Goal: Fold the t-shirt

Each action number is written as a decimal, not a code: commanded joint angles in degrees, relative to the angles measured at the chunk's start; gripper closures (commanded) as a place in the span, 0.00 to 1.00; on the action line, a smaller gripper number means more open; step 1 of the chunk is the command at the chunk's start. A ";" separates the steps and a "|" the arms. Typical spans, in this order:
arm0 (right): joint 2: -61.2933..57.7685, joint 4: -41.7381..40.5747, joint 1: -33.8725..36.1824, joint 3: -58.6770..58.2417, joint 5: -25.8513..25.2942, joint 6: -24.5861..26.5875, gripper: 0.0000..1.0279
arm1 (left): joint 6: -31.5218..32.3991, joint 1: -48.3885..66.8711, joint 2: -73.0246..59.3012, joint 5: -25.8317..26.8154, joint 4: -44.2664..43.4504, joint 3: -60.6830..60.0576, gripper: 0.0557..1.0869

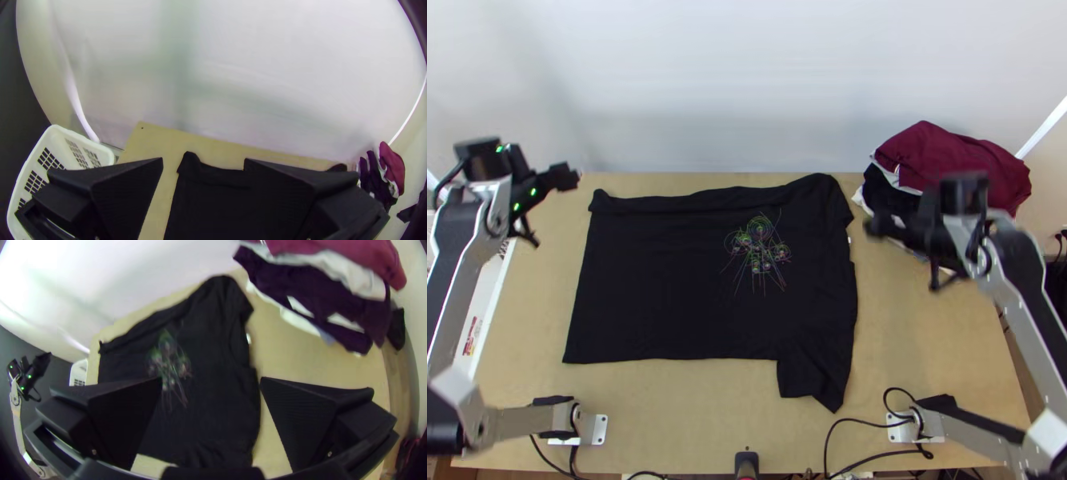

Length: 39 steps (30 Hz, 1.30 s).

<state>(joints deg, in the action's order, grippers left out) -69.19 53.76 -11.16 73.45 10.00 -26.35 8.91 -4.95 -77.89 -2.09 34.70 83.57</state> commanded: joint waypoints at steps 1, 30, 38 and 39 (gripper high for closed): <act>3.89 4.51 1.58 -8.50 2.74 0.42 0.04 | -2.84 -0.67 6.17 0.68 2.04 -5.17 0.14; 2.22 -2.17 -7.65 -38.47 9.07 4.02 0.18 | -2.58 -1.11 21.37 -0.29 8.19 -15.89 0.14; -1.30 -5.15 -11.34 -38.73 8.98 4.90 0.29 | -2.49 -1.03 21.90 -1.08 8.63 -16.51 0.14; -1.30 -6.38 -11.52 -38.73 8.98 4.90 0.41 | -2.49 -1.03 21.99 -1.25 8.63 -16.51 0.14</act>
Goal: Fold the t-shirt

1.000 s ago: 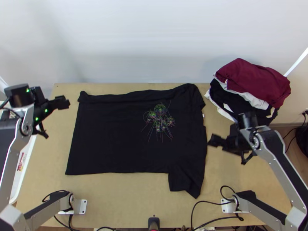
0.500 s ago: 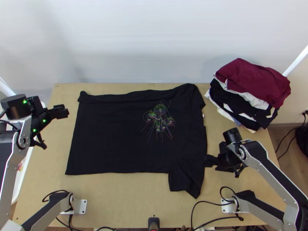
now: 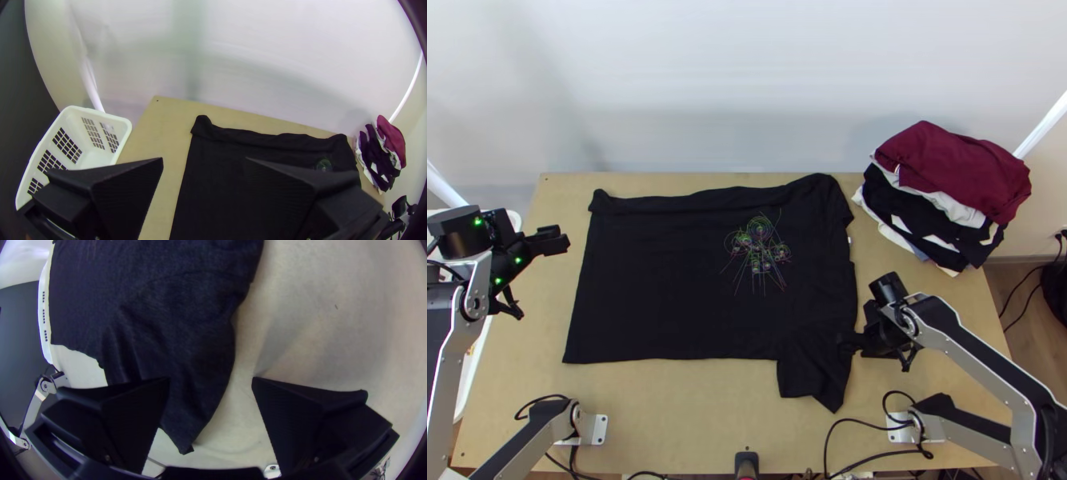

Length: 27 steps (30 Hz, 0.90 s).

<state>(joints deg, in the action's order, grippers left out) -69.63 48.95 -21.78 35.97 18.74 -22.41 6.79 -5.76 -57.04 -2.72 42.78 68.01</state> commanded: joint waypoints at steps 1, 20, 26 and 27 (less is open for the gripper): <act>-0.86 -2.63 -0.90 -1.34 0.24 0.97 0.51 | -0.46 -0.22 1.23 -0.71 0.72 -0.95 0.14; -0.95 -6.32 -2.83 -3.09 -3.89 1.67 0.97 | -31.22 -8.04 3.16 4.13 8.72 -17.29 0.14; 1.16 -6.32 -3.00 -3.01 -4.50 1.67 0.97 | -42.21 -8.57 3.77 4.04 15.75 -24.77 0.14; 1.16 -6.32 -2.92 -3.09 -4.59 1.58 0.97 | -42.82 -8.48 3.86 4.04 15.57 -25.73 0.14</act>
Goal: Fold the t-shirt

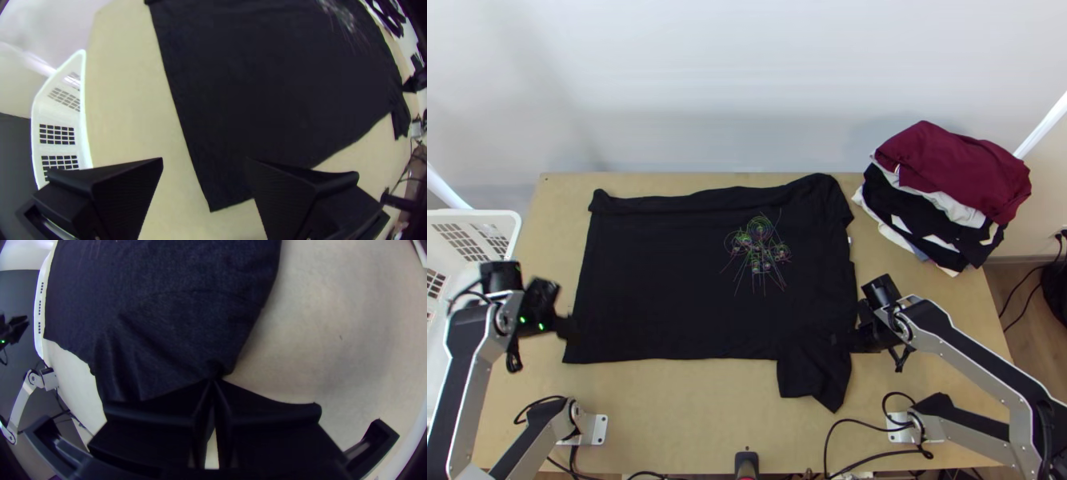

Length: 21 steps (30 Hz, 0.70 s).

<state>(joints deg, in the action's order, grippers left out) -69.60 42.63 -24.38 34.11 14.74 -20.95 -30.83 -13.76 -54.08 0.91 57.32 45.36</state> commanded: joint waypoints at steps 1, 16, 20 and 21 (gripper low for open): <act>1.14 -0.01 -0.32 -1.24 -0.68 0.12 0.97 | -6.44 -0.48 0.82 0.41 1.48 -3.97 0.14; 1.84 -0.01 -0.32 -1.41 -0.77 0.03 0.97 | -10.92 -1.01 -4.27 -4.16 4.56 -6.87 0.14; 1.84 -0.27 -0.32 -1.32 -0.77 0.03 0.97 | -10.04 -2.59 -6.65 -3.98 5.96 -6.96 0.14; 1.84 -0.27 -0.32 -1.32 -0.77 0.03 0.97 | -9.95 -2.59 -7.00 -3.98 6.05 -7.40 0.14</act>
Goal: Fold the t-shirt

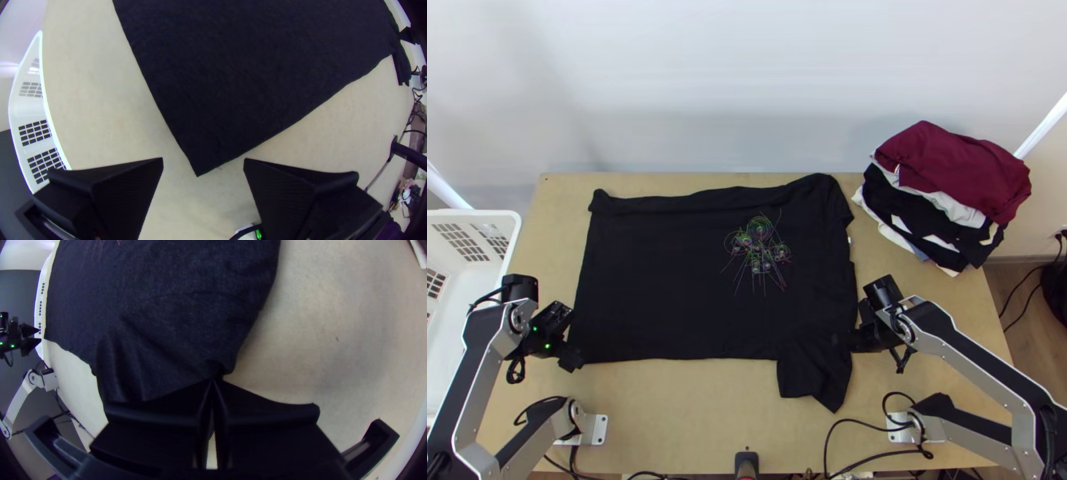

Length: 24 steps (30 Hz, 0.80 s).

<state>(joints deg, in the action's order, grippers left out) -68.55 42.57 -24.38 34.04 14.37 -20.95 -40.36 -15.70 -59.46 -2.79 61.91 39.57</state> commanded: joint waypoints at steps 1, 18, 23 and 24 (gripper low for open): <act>0.70 -0.29 -0.40 -1.17 -0.40 0.03 0.97 | -0.25 -0.73 -1.71 -0.29 1.20 -2.13 0.15; 1.67 -0.29 -0.40 -0.91 -0.48 0.21 0.97 | 0.54 -3.72 -4.52 6.30 -6.45 -6.79 0.62; 2.64 -0.29 -0.40 -1.17 -0.57 0.21 0.97 | -0.60 -3.90 -5.58 7.97 -6.98 -7.67 0.96; 2.99 -0.20 -0.32 -1.17 -0.57 0.21 0.97 | -1.48 -4.51 -5.23 7.88 -6.98 -7.67 0.96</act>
<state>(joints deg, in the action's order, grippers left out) -66.98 42.48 -24.38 34.04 14.35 -20.95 -40.12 -19.38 -64.07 4.10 54.57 34.04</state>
